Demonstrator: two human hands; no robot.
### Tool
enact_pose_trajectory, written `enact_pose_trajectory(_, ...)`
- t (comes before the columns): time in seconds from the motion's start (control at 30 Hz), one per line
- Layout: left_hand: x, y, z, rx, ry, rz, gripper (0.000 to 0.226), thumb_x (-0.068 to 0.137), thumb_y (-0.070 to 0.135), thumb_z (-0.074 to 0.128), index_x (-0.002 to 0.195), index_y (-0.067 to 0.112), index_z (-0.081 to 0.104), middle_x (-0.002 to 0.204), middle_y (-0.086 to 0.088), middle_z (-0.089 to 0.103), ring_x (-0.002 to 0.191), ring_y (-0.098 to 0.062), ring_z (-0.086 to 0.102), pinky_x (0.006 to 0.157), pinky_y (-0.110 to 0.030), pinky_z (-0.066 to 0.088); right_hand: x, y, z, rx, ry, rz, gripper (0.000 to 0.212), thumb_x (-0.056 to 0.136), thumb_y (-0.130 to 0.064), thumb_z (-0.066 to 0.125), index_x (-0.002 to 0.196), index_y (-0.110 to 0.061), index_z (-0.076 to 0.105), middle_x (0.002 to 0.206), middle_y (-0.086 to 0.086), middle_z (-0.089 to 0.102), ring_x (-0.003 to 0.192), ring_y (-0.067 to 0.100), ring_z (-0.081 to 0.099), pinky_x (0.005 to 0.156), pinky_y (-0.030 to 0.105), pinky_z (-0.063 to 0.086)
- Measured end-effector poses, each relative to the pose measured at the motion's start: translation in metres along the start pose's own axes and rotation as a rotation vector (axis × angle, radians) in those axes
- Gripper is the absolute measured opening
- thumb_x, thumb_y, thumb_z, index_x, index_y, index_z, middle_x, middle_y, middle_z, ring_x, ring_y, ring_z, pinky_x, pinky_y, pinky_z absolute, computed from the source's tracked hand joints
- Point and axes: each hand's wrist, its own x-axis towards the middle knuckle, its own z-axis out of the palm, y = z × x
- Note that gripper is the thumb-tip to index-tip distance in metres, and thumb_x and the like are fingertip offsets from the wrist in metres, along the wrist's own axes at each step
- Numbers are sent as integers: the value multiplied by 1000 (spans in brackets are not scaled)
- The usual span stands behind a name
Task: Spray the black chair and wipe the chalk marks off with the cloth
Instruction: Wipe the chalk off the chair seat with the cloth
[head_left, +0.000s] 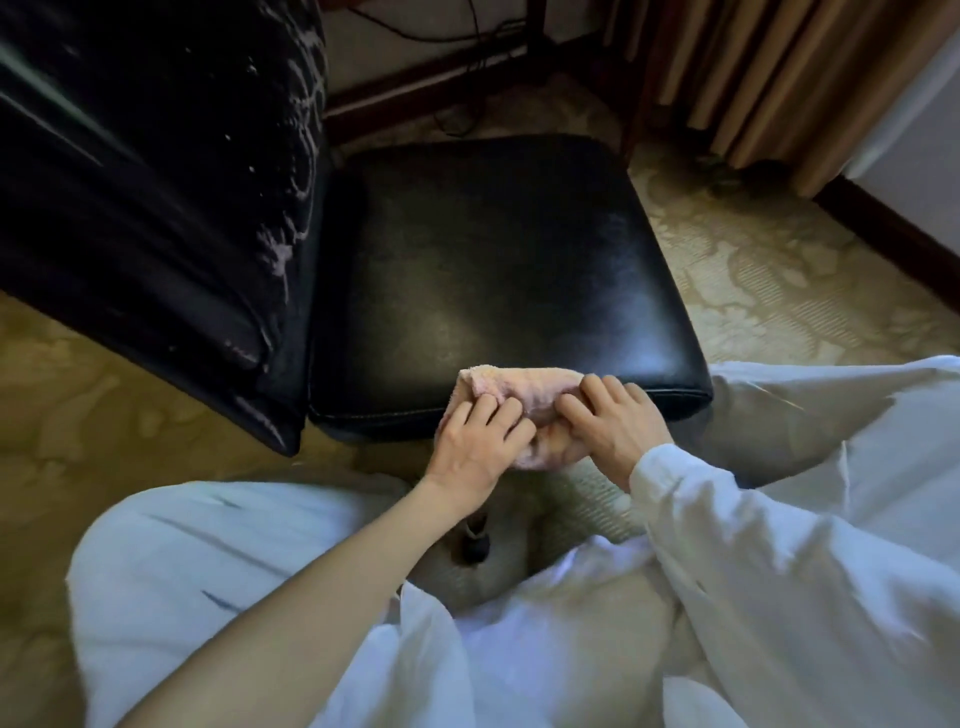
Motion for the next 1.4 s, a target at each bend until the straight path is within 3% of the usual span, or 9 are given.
enact_pose_trajectory(0.2, -74, -79, -25, 52, -40, -134, 19, 74, 9, 45, 89, 15, 55, 92, -9, 59, 78, -32, 54, 68, -43, 51, 58, -100, 3, 74, -117, -161, 72, 52, -21, 81, 113, -21, 43, 106, 12, 55, 87, 29, 54, 66, 37, 46)
enact_pose_trajectory(0.3, -109, -119, -35, 41, -147, -226, 43, 53, -1, 64, 91, 14, 51, 99, -10, 54, 86, -33, 50, 71, -41, 51, 84, -147, -2, 97, -133, -198, 64, 69, -19, 71, 125, -20, 41, 122, 13, 46, 103, 31, 48, 78, 39, 42)
enact_pose_trajectory(0.43, -118, -139, -41, 14, -186, -355, 48, 47, -11, 64, 88, 11, 50, 97, -10, 48, 86, -32, 46, 56, -37, 47, 104, -174, -1, 147, -106, -162, 68, 45, -19, 82, 107, -19, 53, 100, 10, 57, 82, 27, 54, 63, 34, 42)
enact_pose_trajectory(0.67, -89, -103, -19, 25, -13, -247, 22, 70, 1, 51, 89, 11, 56, 91, -14, 55, 83, -33, 47, 68, -43, 48, 70, -119, 2, 142, -107, -155, 57, 66, -20, 77, 117, -19, 50, 115, 8, 53, 96, 26, 53, 76, 34, 46)
enact_pose_trajectory(0.87, -31, -37, -7, -64, -13, -116, 21, 72, 15, 45, 88, 18, 58, 94, -8, 59, 84, -29, 52, 65, -37, 46, 21, -48, 5, 94, -11, -5, 46, 51, -17, 80, 91, -18, 57, 85, 5, 57, 72, 27, 56, 57, 35, 47)
enact_pose_trajectory(1.0, 18, 11, -6, -85, -119, -55, 21, 73, 20, 45, 84, 22, 63, 96, -5, 63, 83, -27, 58, 63, -32, 46, -10, 2, 5, 30, 16, 94, 60, 45, -11, 83, 95, -19, 51, 81, 7, 53, 67, 30, 55, 53, 35, 44)
enact_pose_trajectory(1.13, 46, 40, -8, -101, -293, -53, 29, 63, 24, 72, 90, 26, 63, 101, -1, 60, 91, -24, 56, 65, -29, 46, -19, 27, -2, 34, 10, 221, 72, 39, -5, 86, 97, -19, 45, 76, 13, 52, 64, 33, 56, 50, 37, 46)
enact_pose_trajectory(1.3, 34, 23, -18, -103, -185, -82, 23, 78, 21, 45, 88, 24, 65, 98, 0, 63, 87, -21, 61, 62, -27, 51, -15, 18, -3, 66, -2, 182, 80, 32, -6, 88, 97, -20, 45, 80, 12, 53, 65, 32, 56, 51, 35, 47)
enact_pose_trajectory(1.4, 10, -1, -31, -72, -212, -149, 20, 72, 21, 66, 91, 21, 66, 102, -3, 63, 89, -23, 61, 60, -28, 51, 2, -8, -4, 98, -3, 95, 82, 32, -14, 91, 101, -22, 49, 88, 10, 55, 71, 31, 55, 55, 37, 49)
